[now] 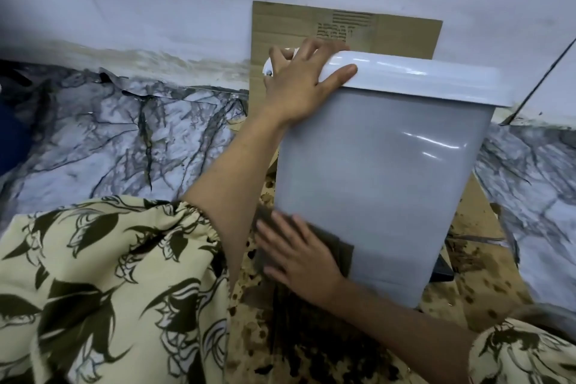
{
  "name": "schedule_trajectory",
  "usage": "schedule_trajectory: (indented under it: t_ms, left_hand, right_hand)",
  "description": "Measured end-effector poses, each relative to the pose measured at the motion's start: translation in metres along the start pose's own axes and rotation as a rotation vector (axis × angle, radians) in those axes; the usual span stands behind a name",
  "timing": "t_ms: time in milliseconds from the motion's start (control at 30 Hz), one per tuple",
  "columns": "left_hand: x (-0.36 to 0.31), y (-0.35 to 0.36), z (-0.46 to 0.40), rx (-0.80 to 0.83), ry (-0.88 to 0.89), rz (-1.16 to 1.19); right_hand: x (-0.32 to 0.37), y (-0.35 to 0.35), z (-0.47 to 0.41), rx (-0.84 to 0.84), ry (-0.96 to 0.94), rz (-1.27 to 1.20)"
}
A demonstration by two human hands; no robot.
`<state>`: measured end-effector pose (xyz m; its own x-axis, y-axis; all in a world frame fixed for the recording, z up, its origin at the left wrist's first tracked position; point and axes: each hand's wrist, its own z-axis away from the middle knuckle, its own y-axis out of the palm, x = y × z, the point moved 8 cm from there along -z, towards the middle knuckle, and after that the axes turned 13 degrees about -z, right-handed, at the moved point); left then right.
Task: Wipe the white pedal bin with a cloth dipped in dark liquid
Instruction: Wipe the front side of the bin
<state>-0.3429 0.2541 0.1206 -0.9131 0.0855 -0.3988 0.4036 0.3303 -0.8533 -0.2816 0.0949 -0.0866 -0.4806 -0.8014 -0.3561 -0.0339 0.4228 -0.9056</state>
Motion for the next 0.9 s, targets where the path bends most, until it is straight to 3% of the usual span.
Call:
schedule_trajectory:
  t_ms: [33, 100, 267, 367, 433, 533, 600, 800, 900]
  left_hand:
    - [0.000, -0.001, 0.001, 0.001, -0.001, 0.009]
    - [0.000, -0.002, 0.003, 0.004, 0.003, 0.002]
    - [-0.005, 0.000, 0.000, -0.011, 0.018, -0.056]
    - [-0.005, 0.000, 0.001, -0.021, 0.015, -0.048]
    - [-0.003, -0.002, 0.003, -0.026, 0.009, -0.033]
    - [0.001, -0.004, 0.006, -0.018, 0.003, 0.013]
    - [0.002, -0.005, 0.007, -0.012, 0.012, 0.020]
    - [-0.003, -0.004, 0.006, -0.051, 0.001, 0.027]
    - [-0.002, -0.003, 0.006, -0.069, -0.018, 0.041]
  right_hand:
    - [0.010, 0.011, 0.014, 0.077, -0.091, 0.043]
    - [-0.001, 0.007, 0.029, 0.071, -0.139, 0.067]
    - [-0.108, -0.051, 0.034, -0.236, 0.271, -0.051]
    - [-0.122, -0.068, 0.000, -0.353, 0.462, -0.075]
    - [-0.092, -0.058, -0.023, -0.336, 0.425, -0.106]
    - [-0.013, -0.014, -0.021, -0.065, 0.125, -0.039]
    - [0.003, 0.007, 0.007, 0.030, 0.011, 0.026]
    - [-0.058, -0.001, 0.093, -0.087, 0.174, -0.037]
    - [-0.058, -0.011, 0.079, -0.147, 0.275, -0.113]
